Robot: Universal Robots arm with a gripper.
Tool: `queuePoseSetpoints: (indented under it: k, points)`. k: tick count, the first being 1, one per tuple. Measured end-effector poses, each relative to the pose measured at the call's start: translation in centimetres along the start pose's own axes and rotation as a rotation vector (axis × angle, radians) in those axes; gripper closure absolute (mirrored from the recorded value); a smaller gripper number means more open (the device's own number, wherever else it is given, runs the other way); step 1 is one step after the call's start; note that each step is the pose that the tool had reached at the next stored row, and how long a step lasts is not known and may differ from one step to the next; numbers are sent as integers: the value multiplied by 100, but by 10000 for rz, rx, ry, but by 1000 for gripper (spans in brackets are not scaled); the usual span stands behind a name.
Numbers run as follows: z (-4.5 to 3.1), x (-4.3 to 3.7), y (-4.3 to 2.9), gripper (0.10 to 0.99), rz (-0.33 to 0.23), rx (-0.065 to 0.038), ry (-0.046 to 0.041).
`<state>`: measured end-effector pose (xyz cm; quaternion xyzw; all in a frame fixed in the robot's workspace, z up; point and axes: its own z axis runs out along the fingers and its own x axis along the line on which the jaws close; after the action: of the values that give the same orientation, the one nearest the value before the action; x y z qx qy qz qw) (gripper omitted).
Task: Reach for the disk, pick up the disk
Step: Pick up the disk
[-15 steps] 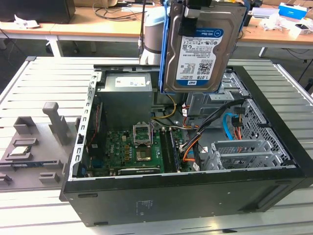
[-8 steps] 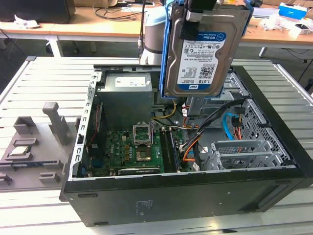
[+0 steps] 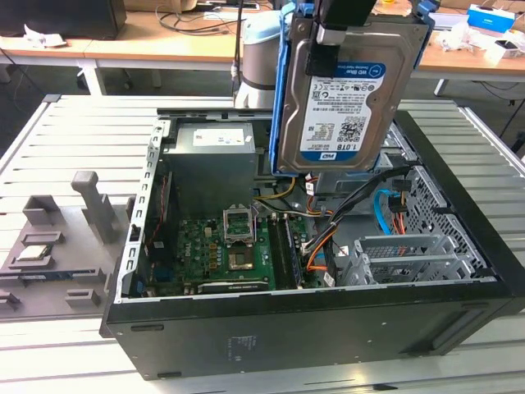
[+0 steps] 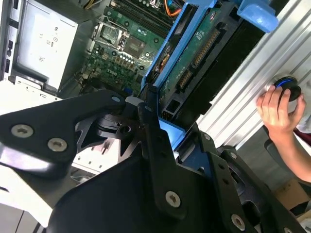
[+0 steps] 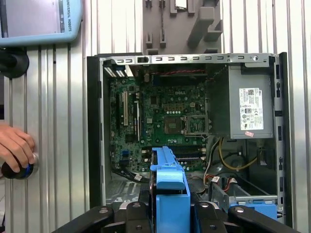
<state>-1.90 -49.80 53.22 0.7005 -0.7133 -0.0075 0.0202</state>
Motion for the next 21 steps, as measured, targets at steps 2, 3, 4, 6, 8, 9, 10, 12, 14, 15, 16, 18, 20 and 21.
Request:
queuePoseSetpoints:
  k: [2,3,4,6,8,9,10,12,14,15,16,18,20,21]
  points:
    - [1,33,0,722,0,0,-1]
    - [2,56,-1,722,0,0,-1]
    - [2,76,-1,722,0,0,-1]
    - [2,121,-2,722,0,0,0]
    - [3,159,-3,722,1,0,-1]
    - [4,176,-3,722,1,0,-1]
    - [4,193,-3,722,0,0,-1]
    - [4,224,-4,722,0,0,-1]
    - [5,261,-5,722,0,0,-1]
    - [5,275,-5,722,0,0,-1]
    - [6,297,-5,722,0,0,-1]
    - [7,338,-6,722,1,0,-1]
    - [7,383,-7,722,1,-1,0]
    - [7,398,-7,722,1,0,-1]
